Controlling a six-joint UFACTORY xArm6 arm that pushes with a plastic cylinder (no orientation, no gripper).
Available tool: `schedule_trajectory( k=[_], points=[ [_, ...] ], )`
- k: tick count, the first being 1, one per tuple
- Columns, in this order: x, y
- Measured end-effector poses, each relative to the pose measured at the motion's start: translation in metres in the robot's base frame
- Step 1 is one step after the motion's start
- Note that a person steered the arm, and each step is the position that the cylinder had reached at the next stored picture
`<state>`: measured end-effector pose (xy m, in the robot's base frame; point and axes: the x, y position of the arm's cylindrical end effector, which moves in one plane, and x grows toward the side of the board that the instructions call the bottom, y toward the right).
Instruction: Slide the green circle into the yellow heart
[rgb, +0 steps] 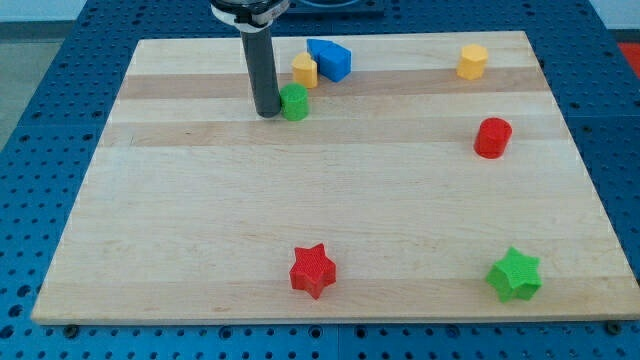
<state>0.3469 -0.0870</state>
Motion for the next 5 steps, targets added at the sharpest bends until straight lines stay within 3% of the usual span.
schedule_trajectory(
  k=[3,5],
  points=[
    [0.03,0.003],
    [0.013,0.025]
  ],
)
